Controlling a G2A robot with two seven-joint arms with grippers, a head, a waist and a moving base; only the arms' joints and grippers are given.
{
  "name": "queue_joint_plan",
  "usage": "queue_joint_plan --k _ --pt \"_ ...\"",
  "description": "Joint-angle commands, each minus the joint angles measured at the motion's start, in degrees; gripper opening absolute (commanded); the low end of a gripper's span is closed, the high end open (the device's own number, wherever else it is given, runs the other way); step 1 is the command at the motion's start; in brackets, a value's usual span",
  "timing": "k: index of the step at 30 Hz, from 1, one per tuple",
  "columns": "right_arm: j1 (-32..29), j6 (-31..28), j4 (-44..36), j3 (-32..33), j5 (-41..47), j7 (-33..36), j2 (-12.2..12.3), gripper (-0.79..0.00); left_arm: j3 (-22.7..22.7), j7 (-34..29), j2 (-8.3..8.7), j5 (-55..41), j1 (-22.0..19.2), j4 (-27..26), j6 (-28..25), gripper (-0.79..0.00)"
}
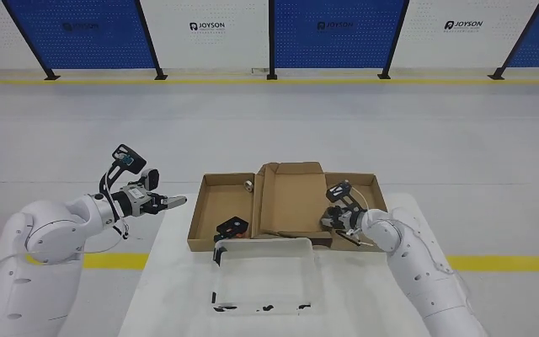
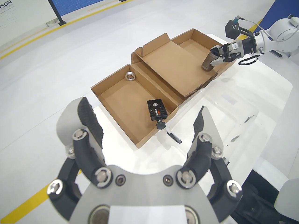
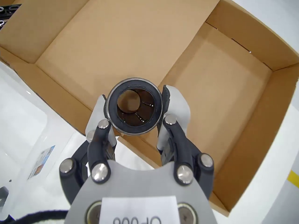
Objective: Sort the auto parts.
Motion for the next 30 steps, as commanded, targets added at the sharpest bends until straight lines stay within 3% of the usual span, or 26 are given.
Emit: queue_joint_plan --k 1,5,11,14,17,30 --pt "0.7 0.3 1.4 -0.3 0.3 0.0 -0.1 -0.785 0.0 0.0 0.0 0.0 0.0 0.0 0.0 0.0" --pt "1.1 -0.7 3.2 0.1 1.3 -1.8 0.0 -0.773 0.0 0.0 0.0 0.0 0.0 0.0 0.0 0.0" --pt "-0.7 -1.4 0.5 1.5 0.6 -3.0 0.7 -0.551 0.0 0.0 0.0 0.0 0.0 0.0 0.0 0.0" --pt "-2.0 -1.4 -1.6 2.4 0.6 -2.8 1.1 -0.526 0.0 0.0 0.0 0.0 0.0 0.0 0.0 0.0" --pt "-3.0 -1.8 -3.1 3.5 1.2 -2.7 1.5 -0.446 0.0 0.0 0.0 0.0 0.0 0.0 0.0 0.0" --pt "-4.3 -0.9 -3.1 6.4 3.1 -1.4 2.6 -0.453 0.0 0.0 0.0 0.0 0.0 0.0 0.0 0.0"
